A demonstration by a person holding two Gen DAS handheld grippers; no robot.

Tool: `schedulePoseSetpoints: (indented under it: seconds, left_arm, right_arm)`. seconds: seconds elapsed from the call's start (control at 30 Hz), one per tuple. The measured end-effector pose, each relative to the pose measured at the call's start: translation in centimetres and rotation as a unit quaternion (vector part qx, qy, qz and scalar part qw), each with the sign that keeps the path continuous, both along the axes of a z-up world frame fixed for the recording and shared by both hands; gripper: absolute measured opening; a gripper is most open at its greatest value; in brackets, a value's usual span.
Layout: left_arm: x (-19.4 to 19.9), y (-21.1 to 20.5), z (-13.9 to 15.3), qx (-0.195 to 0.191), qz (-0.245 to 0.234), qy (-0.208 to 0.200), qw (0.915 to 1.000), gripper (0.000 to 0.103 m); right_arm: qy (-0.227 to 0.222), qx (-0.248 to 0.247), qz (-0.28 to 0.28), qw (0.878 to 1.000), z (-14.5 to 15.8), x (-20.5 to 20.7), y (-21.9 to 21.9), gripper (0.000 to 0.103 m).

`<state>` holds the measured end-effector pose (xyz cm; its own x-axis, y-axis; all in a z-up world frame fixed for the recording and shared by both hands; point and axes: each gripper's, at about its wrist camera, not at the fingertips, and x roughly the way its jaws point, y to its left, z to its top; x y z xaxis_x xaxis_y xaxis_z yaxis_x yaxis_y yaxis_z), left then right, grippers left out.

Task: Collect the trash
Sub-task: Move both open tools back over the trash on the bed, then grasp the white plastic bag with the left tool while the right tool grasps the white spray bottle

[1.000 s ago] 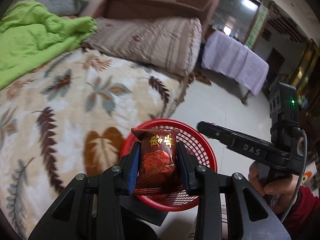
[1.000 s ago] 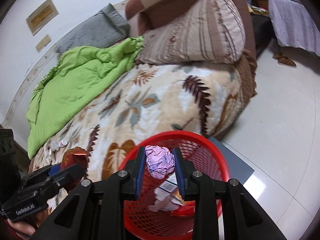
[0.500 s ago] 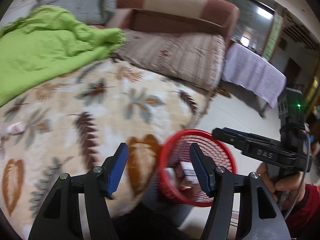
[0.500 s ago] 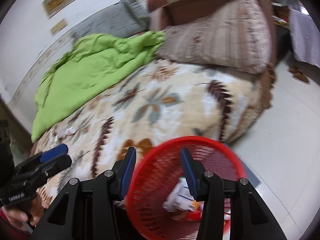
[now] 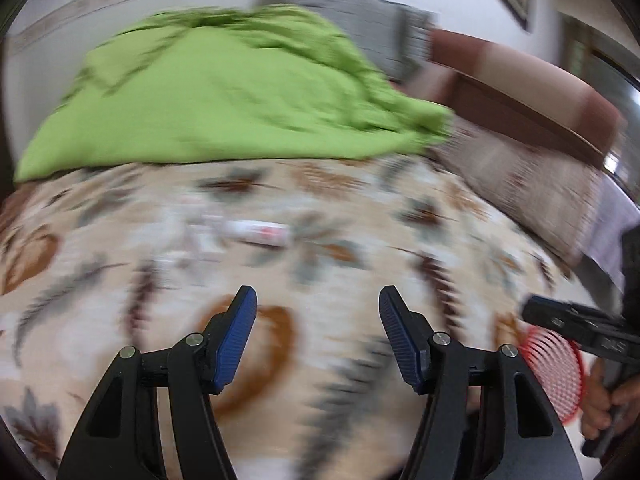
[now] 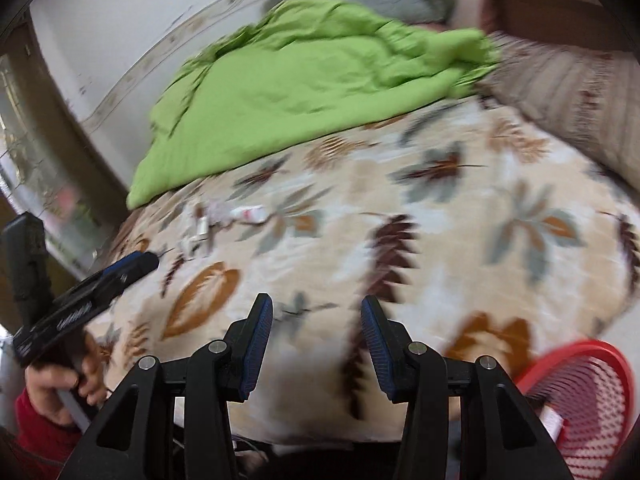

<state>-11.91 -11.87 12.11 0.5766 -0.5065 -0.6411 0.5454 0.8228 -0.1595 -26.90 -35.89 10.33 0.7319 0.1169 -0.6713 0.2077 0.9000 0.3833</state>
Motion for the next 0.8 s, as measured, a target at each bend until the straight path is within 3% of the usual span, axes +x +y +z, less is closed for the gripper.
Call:
schedulePoseSetpoints:
  seconds: [0.1,0.2,0.37,0.6,0.67,0.8]
  left_arm:
    - [4.5,3.1,-1.0,0.011,0.051,0.001,0.9986,0.062]
    - [8.8,4.7,-2.7,0.022,0.068,0.017,0.9973,0.062]
    - [15.0,4.7,-6.5,0.042,0.059,0.053,0.9960,0.062]
    - [18.9,3.2,-10.1,0.057,0.036,0.075,0.9949,0.062]
    - [19.6,3.4,-10.4,0.041,0.045,0.078,0.9951,0.048]
    - [19.5,4.3,-10.3,0.028,0.067,0.078,0.9943,0.040]
  right_arm:
    - [0.007,0.004,0.027,1.000,-0.4,3.3,1.6,0.050]
    - [0.013,0.009,0.052,0.999,-0.9,6.7,2.9,0.050]
    - [0.024,0.017,0.079,0.996,-1.8,12.1,3.7,0.050]
    - [0.033,0.005,0.116,0.993,-2.6,18.8,4.2,0.050]
    - [0.034,0.002,0.128,0.991,-2.8,20.6,4.4,0.050]
    - [0.038,-0.021,0.152,0.987,-3.4,24.6,5.1,0.050]
